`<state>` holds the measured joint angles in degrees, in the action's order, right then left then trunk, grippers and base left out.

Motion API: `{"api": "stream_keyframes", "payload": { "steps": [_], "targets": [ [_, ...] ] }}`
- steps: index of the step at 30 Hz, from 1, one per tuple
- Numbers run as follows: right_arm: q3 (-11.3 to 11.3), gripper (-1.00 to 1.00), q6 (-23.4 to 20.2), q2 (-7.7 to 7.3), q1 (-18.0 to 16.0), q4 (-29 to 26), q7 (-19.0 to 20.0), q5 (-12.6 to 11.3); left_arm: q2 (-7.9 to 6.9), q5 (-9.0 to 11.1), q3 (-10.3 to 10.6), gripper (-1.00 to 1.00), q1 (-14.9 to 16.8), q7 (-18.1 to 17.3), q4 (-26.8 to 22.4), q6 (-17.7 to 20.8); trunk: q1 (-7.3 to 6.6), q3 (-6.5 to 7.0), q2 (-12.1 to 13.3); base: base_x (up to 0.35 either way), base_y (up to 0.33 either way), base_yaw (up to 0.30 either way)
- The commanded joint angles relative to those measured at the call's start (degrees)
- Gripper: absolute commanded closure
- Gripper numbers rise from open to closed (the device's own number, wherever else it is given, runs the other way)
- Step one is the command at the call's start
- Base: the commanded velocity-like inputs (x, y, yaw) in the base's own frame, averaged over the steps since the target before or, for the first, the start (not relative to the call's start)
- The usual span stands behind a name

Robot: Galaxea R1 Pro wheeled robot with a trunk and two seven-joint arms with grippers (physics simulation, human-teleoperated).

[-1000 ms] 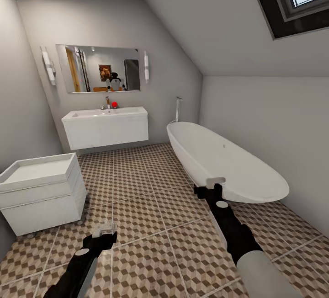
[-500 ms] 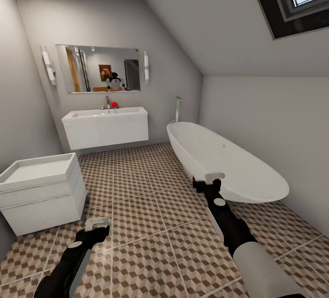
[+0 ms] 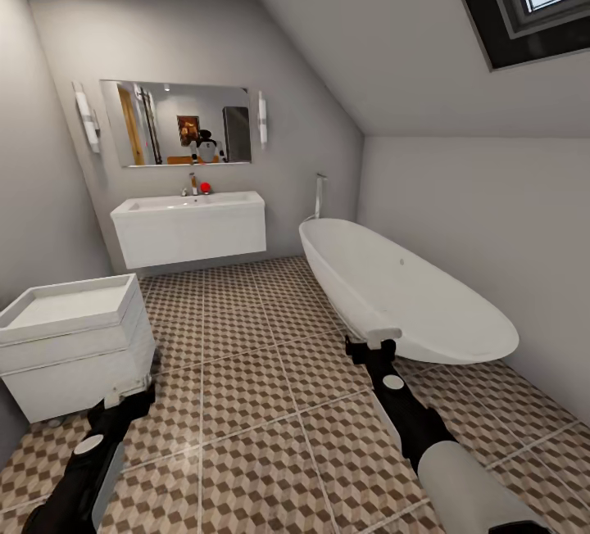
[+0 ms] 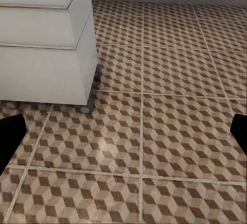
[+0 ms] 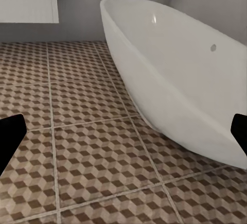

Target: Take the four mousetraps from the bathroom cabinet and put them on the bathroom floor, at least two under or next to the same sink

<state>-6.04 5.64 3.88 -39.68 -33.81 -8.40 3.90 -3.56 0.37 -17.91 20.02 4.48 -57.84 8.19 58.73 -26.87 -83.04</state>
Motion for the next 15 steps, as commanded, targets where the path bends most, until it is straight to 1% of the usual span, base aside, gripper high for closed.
{"api": "stream_keyframes", "payload": {
  "steps": [1, 3, 6, 10, 15],
  "targets": [
    [-0.19, -1.0, 0.15, -0.01, -0.05, 0.12, -0.46, 0.41, 0.38, -0.01, 0.0, -1.0, 0.02, 0.15, -0.06, 0.29, 0.0, -0.06, -0.04, 0.0, 0.0, 0.0],
    [-0.2, -1.0, 0.25, -0.01, -0.05, 0.18, -0.47, 0.41, 0.91, -0.06, 0.29, -1.0, 0.02, 0.16, -0.01, 0.26, 0.0, -0.06, -0.04, 0.0, 0.0, 0.0],
    [-0.2, -1.0, 0.31, -0.01, -0.05, 0.22, -0.47, 0.41, 1.33, -0.09, 1.59, -1.0, -0.01, 0.17, 0.57, 0.25, 0.0, -0.06, -0.04, 0.0, 0.0, 0.0],
    [-0.13, -1.0, 0.38, -0.04, -0.05, 0.24, -0.47, 0.47, 1.49, -0.11, 3.56, -1.0, 0.01, 0.17, 2.5, 0.16, 0.0, -0.06, -0.04, 0.0, 0.0, 0.0],
    [-0.12, -1.0, 0.42, -0.13, -0.05, 0.24, -0.47, 0.49, 1.51, -0.11, 4.46, -1.0, -0.01, 0.17, 3.27, 0.09, 0.0, -0.06, -0.04, 0.0, 0.0, 0.0]
  ]
}}
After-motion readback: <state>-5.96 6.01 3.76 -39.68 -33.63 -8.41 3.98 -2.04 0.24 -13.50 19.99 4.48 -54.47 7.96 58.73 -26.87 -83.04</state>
